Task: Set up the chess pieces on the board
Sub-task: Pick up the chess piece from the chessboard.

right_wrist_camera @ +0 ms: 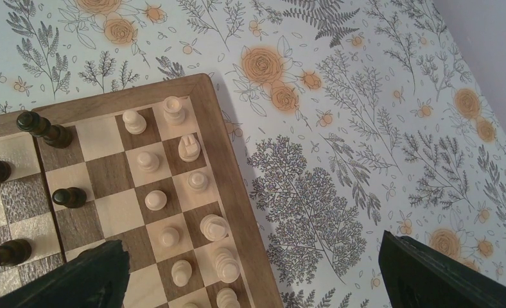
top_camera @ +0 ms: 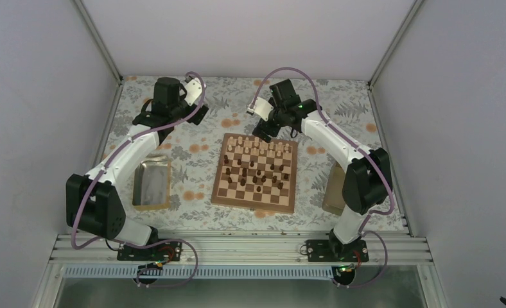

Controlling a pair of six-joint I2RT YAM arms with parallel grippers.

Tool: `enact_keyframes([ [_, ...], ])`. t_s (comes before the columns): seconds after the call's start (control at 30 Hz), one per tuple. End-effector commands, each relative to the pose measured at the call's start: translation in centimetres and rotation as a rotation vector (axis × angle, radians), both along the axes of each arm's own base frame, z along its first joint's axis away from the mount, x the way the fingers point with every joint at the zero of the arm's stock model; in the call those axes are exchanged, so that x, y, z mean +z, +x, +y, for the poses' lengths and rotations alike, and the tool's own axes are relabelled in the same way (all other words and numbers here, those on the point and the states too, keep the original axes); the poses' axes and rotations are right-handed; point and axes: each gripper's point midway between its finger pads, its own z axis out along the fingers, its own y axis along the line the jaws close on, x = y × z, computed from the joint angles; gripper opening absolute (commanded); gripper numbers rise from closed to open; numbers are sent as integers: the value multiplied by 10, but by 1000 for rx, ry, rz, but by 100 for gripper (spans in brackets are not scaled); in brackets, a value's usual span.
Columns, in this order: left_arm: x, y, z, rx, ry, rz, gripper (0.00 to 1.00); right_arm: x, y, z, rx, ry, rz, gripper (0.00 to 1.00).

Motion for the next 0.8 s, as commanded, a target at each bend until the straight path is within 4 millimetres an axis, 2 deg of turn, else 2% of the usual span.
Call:
enact_keyframes([
  [0.0, 14, -2, -2, -14, -13, -44, 100, 9, -2, 3, 14, 4, -34, 100],
  [0.37, 14, -2, -1, -12, -9, -49, 100, 8, -1, 3, 14, 2, -40, 100],
  [0.5, 18, 0, 2, 3, -5, -61, 100, 15, 4, 4, 17, -1, -61, 100],
  [0.67, 19, -1, 3, 4, -4, -67, 100, 29, 9, 19, 45, 23, -47, 100],
  [0.77, 18, 0, 6, 13, 1, -69, 100, 25, 2, 36, 90, 7, -14, 96],
])
